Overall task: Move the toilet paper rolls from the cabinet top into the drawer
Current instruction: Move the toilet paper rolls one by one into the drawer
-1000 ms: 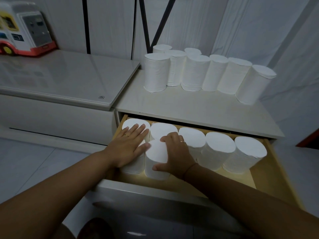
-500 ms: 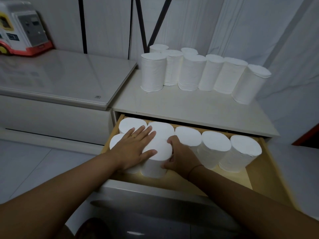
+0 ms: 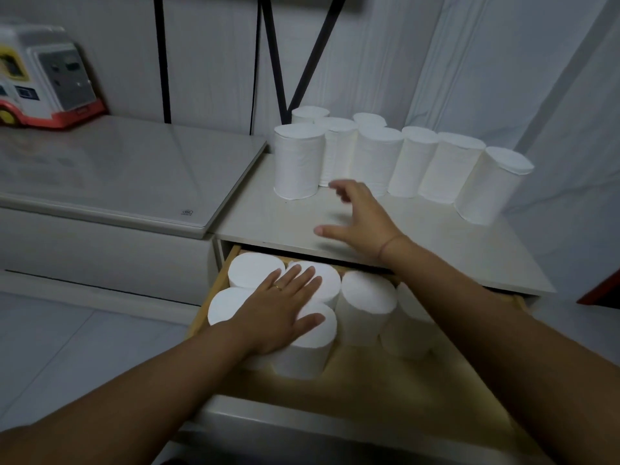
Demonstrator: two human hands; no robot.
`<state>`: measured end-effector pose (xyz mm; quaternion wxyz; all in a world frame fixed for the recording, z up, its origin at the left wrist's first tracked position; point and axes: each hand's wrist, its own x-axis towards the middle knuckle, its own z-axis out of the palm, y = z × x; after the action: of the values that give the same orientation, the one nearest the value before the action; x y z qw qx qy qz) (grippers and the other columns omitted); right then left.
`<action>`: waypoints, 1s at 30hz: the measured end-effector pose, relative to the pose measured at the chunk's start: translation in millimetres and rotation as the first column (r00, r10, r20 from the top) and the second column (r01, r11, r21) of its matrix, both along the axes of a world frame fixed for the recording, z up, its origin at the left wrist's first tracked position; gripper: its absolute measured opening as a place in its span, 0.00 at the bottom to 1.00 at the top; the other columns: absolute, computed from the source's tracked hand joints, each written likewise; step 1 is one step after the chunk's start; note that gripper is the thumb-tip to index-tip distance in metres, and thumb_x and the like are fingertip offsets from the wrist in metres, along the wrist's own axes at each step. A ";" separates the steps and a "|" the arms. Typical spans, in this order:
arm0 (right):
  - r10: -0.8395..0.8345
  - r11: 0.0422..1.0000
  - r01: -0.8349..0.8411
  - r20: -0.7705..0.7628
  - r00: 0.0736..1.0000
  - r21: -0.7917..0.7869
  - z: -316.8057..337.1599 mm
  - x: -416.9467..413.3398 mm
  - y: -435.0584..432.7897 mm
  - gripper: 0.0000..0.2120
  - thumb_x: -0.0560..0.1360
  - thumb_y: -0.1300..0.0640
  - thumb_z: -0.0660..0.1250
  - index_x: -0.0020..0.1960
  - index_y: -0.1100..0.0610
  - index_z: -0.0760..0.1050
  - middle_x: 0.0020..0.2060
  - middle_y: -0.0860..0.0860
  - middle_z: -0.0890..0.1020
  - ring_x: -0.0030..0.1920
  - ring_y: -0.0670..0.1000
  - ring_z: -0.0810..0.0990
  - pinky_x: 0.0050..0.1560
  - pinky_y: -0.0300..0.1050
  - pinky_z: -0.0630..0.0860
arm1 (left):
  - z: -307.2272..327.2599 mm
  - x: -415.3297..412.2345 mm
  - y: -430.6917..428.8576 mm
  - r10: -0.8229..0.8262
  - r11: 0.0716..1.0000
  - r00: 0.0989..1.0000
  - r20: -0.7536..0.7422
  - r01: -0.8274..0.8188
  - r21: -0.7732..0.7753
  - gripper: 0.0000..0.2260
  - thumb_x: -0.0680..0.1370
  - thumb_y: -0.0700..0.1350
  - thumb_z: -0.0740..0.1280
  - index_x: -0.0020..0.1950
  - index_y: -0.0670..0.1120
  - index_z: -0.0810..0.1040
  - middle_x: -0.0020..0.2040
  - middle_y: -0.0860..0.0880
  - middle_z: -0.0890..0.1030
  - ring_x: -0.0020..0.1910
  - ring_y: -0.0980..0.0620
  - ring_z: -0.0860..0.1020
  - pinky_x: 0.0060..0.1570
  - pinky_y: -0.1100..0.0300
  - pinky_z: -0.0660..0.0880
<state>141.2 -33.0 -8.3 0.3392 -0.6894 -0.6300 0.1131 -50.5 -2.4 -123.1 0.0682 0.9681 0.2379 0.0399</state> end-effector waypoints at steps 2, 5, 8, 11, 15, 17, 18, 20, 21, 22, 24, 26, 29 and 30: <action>0.004 1.000 -0.006 0.043 0.999 0.029 8.7 11.4 31.1 0.42 0.65 0.47 0.76 0.72 0.52 0.59 0.70 0.53 0.64 0.69 0.53 0.63 0.70 0.48 0.61 | -1.9 -0.4 1.0 -0.003 1.000 1.000 0.014 0.003 0.002 0.31 0.77 0.67 0.41 0.77 0.56 0.42 0.78 0.55 0.41 0.76 0.56 0.36 0.71 0.58 0.32; -0.007 0.998 -0.001 0.113 0.994 0.071 19.5 27.2 78.1 0.48 0.63 0.44 0.76 0.74 0.52 0.53 0.75 0.53 0.57 0.73 0.54 0.55 0.72 0.51 0.54 | -3.0 -0.8 1.1 -0.006 1.000 0.999 0.035 0.006 -0.007 0.31 0.78 0.67 0.41 0.77 0.57 0.41 0.78 0.56 0.40 0.75 0.57 0.35 0.70 0.59 0.30; 0.002 0.998 -0.014 0.171 0.985 0.068 26.9 36.4 120.3 0.52 0.62 0.42 0.76 0.75 0.51 0.50 0.76 0.53 0.54 0.75 0.54 0.51 0.73 0.51 0.50 | -2.2 -0.5 3.9 -0.017 1.000 0.999 0.037 0.018 -0.015 0.30 0.78 0.67 0.41 0.77 0.57 0.40 0.77 0.57 0.39 0.75 0.57 0.34 0.72 0.57 0.32; 0.028 0.999 -0.038 0.273 0.962 0.031 30.8 41.5 154.6 0.53 0.61 0.39 0.75 0.75 0.51 0.48 0.76 0.53 0.52 0.76 0.55 0.49 0.74 0.53 0.47 | -1.3 1.1 7.4 -0.015 0.999 0.999 0.041 0.017 -0.045 0.30 0.78 0.67 0.41 0.77 0.57 0.40 0.77 0.57 0.38 0.74 0.59 0.33 0.73 0.55 0.33; 0.075 0.997 -0.066 0.377 0.923 -0.035 33.1 48.1 186.1 0.53 0.61 0.35 0.73 0.76 0.50 0.47 0.76 0.53 0.53 0.76 0.55 0.46 0.74 0.54 0.41 | -1.3 5.1 11.1 -0.008 0.997 0.999 0.047 0.012 -0.077 0.30 0.78 0.68 0.41 0.77 0.58 0.40 0.77 0.58 0.38 0.74 0.60 0.32 0.74 0.54 0.34; 0.080 0.996 -0.059 0.405 0.911 -0.066 35.8 51.9 196.0 0.53 0.61 0.34 0.72 0.76 0.50 0.49 0.76 0.53 0.55 0.76 0.55 0.46 0.74 0.55 0.40 | -1.4 6.2 12.2 -0.007 0.996 0.999 0.048 0.011 -0.093 0.30 0.78 0.68 0.41 0.77 0.58 0.40 0.77 0.59 0.38 0.73 0.61 0.31 0.73 0.55 0.32; 0.079 0.996 -0.050 0.423 0.903 -0.080 37.8 54.2 199.8 0.52 0.61 0.33 0.71 0.75 0.51 0.51 0.75 0.54 0.57 0.76 0.55 0.48 0.74 0.56 0.40 | -1.4 6.3 12.8 -0.005 0.995 0.999 0.048 0.010 -0.099 0.30 0.78 0.68 0.41 0.77 0.58 0.40 0.77 0.59 0.37 0.73 0.62 0.31 0.72 0.55 0.32; 0.081 0.995 -0.042 0.461 0.884 -0.095 41.9 57.8 203.4 0.50 0.62 0.33 0.70 0.75 0.52 0.54 0.74 0.56 0.60 0.75 0.55 0.52 0.74 0.57 0.40 | -1.6 6.1 13.9 -0.002 0.995 0.999 0.049 0.007 -0.103 0.30 0.78 0.68 0.41 0.77 0.58 0.40 0.77 0.59 0.38 0.73 0.62 0.31 0.72 0.56 0.31; 0.081 0.995 -0.042 0.479 0.874 -0.092 43.6 58.7 203.7 0.49 0.62 0.32 0.70 0.74 0.53 0.56 0.73 0.56 0.62 0.74 0.56 0.55 0.74 0.57 0.40 | -1.9 6.0 14.4 0.001 0.995 0.999 0.050 0.005 -0.102 0.30 0.78 0.68 0.41 0.77 0.58 0.41 0.77 0.60 0.38 0.73 0.62 0.31 0.72 0.56 0.31; 0.078 0.996 -0.041 0.497 0.864 -0.084 44.8 59.1 202.9 0.48 0.62 0.32 0.70 0.74 0.53 0.57 0.71 0.56 0.64 0.73 0.57 0.58 0.74 0.58 0.41 | -2.1 6.0 14.6 0.002 0.995 0.999 0.049 0.003 -0.100 0.30 0.78 0.68 0.41 0.77 0.58 0.40 0.77 0.60 0.38 0.73 0.62 0.31 0.71 0.56 0.30; 0.063 0.997 -0.037 0.512 0.857 -0.060 45.6 57.8 198.1 0.48 0.60 0.32 0.71 0.72 0.54 0.60 0.68 0.57 0.68 0.69 0.58 0.62 0.73 0.57 0.46 | -2.6 6.2 15.0 0.002 0.995 0.999 0.043 0.003 -0.098 0.30 0.78 0.68 0.41 0.77 0.59 0.40 0.77 0.60 0.37 0.73 0.62 0.31 0.72 0.56 0.30; 0.051 0.999 -0.041 0.463 0.885 -0.030 44.8 56.2 190.0 0.47 0.58 0.33 0.73 0.69 0.53 0.64 0.63 0.56 0.69 0.66 0.58 0.63 0.70 0.53 0.54 | -3.3 6.3 15.8 0.002 0.995 0.999 0.036 0.001 -0.095 0.29 0.78 0.68 0.40 0.76 0.59 0.39 0.77 0.60 0.37 0.73 0.61 0.31 0.72 0.55 0.32; 0.072 0.997 -0.079 0.355 0.932 0.006 40.9 54.6 173.0 0.44 0.56 0.36 0.76 0.65 0.53 0.65 0.61 0.54 0.69 0.60 0.53 0.66 0.60 0.45 0.63 | -3.5 6.5 17.3 -0.002 0.997 1.000 0.029 0.004 -0.075 0.29 0.78 0.68 0.40 0.76 0.59 0.39 0.77 0.59 0.37 0.74 0.60 0.32 0.73 0.54 0.33; 0.077 0.996 -0.084 0.325 0.943 0.008 39.1 53.9 166.6 0.44 0.56 0.37 0.76 0.65 0.53 0.64 0.61 0.53 0.69 0.57 0.50 0.66 0.57 0.43 0.64 | -3.3 6.5 17.4 -0.002 0.998 1.000 0.027 0.004 -0.068 0.29 0.78 0.68 0.40 0.76 0.59 0.38 0.77 0.59 0.37 0.74 0.60 0.32 0.73 0.54 0.33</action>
<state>195.2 133.7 30.9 0.2335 -0.6685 -0.7061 0.0052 -44.0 15.0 -126.4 0.1044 0.9649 0.2367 0.0448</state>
